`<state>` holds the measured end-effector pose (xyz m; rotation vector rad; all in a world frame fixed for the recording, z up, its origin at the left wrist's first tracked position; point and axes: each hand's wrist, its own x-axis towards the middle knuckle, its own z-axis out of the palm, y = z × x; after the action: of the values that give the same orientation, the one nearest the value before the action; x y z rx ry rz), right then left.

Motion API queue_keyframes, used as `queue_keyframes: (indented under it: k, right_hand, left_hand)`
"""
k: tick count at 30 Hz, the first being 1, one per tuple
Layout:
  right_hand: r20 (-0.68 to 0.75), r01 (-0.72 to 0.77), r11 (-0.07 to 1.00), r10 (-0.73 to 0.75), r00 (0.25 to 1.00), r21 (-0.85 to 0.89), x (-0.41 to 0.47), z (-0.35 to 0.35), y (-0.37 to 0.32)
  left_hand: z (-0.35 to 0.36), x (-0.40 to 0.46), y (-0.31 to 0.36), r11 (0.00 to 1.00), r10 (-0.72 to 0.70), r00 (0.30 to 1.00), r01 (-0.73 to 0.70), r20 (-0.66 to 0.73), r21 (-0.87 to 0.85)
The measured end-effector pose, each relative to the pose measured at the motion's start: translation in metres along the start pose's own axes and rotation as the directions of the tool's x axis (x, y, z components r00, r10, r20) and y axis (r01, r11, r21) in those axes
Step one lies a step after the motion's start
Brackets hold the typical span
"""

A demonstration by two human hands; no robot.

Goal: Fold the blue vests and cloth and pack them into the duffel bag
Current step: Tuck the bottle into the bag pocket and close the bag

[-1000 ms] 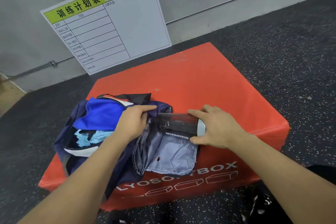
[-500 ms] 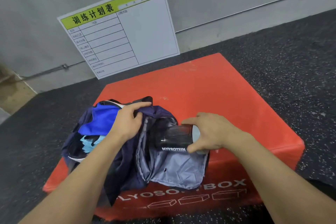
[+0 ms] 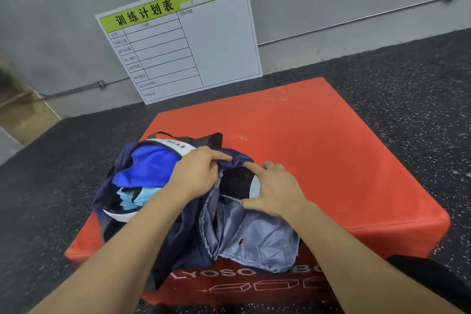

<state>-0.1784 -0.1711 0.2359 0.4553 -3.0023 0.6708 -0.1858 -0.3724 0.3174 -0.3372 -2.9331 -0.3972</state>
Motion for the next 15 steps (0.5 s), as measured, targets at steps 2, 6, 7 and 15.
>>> queue_keyframes:
  k: [2, 6, 7, 15]
  right_hand:
    - [0.007, -0.001, 0.998, 0.001, 1.0, 0.056, -0.002, 0.001, 0.004]
    - [0.036, 0.039, 0.989, -0.045, 0.998, 0.142, -0.013, -0.001, 0.02]
    - [0.042, 0.045, 0.988, -0.051, 0.998, 0.148, -0.016, -0.002, 0.025]
    - [0.006, 0.09, 0.979, -0.093, 0.996, 0.181, -0.032, -0.003, 0.04]
  left_hand:
    - [0.001, 0.001, 0.004, 0.971, 0.009, 1.0, -0.014, 0.019, 0.24]
    - [0.014, 0.001, 0.014, 0.941, -0.009, 0.992, -0.034, 0.127, 0.336]
    - [0.018, 0.001, 0.013, 0.948, -0.008, 0.99, -0.038, 0.141, 0.317]
    - [0.028, 0.009, 0.0, 0.999, 0.015, 0.998, -0.012, 0.065, -0.049]
